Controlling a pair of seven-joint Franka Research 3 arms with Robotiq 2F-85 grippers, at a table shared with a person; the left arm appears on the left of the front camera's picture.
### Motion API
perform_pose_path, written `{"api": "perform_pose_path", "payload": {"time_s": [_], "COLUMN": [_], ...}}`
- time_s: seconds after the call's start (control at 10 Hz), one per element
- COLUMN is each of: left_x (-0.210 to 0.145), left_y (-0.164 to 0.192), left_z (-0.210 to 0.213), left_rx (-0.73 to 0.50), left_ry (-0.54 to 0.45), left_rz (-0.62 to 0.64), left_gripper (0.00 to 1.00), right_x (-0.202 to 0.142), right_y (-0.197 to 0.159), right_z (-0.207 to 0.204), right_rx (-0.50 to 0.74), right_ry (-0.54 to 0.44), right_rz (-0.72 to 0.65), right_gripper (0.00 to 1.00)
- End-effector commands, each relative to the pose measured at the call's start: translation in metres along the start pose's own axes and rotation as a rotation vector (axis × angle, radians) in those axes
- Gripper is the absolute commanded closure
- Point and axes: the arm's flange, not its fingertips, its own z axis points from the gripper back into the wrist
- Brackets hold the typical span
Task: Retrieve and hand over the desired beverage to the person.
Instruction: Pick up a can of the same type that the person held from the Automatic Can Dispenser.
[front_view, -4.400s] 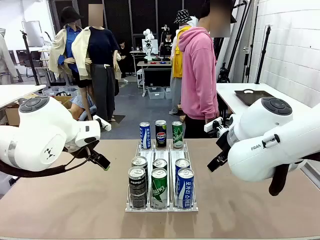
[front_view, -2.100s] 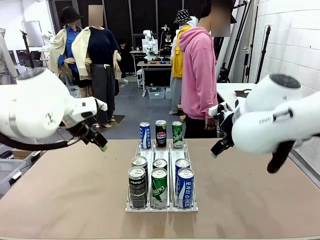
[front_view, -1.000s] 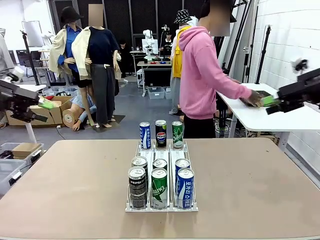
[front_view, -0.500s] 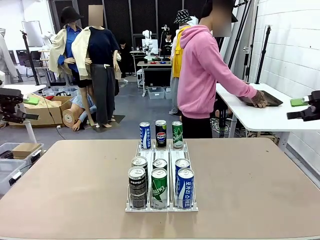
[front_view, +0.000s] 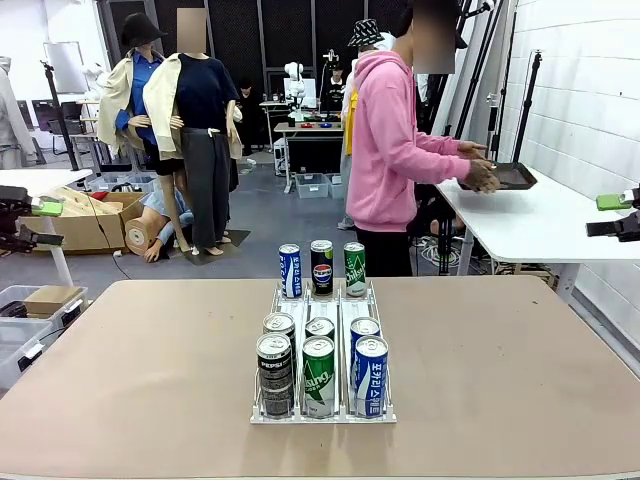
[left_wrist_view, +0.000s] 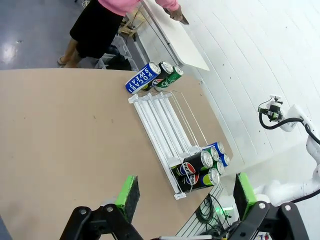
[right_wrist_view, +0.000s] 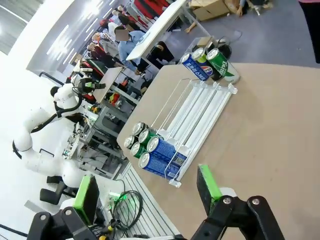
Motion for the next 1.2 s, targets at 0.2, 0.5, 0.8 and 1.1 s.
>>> {"api": "perform_pose_path", "payload": {"time_s": [0.2, 0.5, 0.8, 1.1], "left_x": [-0.0010, -0.0010, -0.0010, -0.0010], "left_y": [-0.0038, -0.0038, -0.0038, -0.0038], "left_z": [0.0008, 0.0008, 0.0008, 0.0008], "left_rx": [-0.003, -0.003, -0.003, -0.003], "left_ry": [0.003, 0.003, 0.003, 0.003], "left_rz": [0.009, 0.009, 0.009, 0.009], "left_gripper": [0.00, 0.00, 0.00, 0.00], "right_x": [-0.0002, -0.0002, -0.0002, -0.0002], "right_y": [-0.0009, -0.0009, -0.0009, -0.0009], "right_z": [-0.0023, -0.0023, -0.0023, -0.0023], "right_rx": [0.003, 0.003, 0.003, 0.003], "right_ry": [0.005, 0.005, 0.005, 0.005], "right_rz": [-0.001, -0.001, -0.001, -0.001], "right_gripper": [0.00, 0.00, 0.00, 0.00]}}
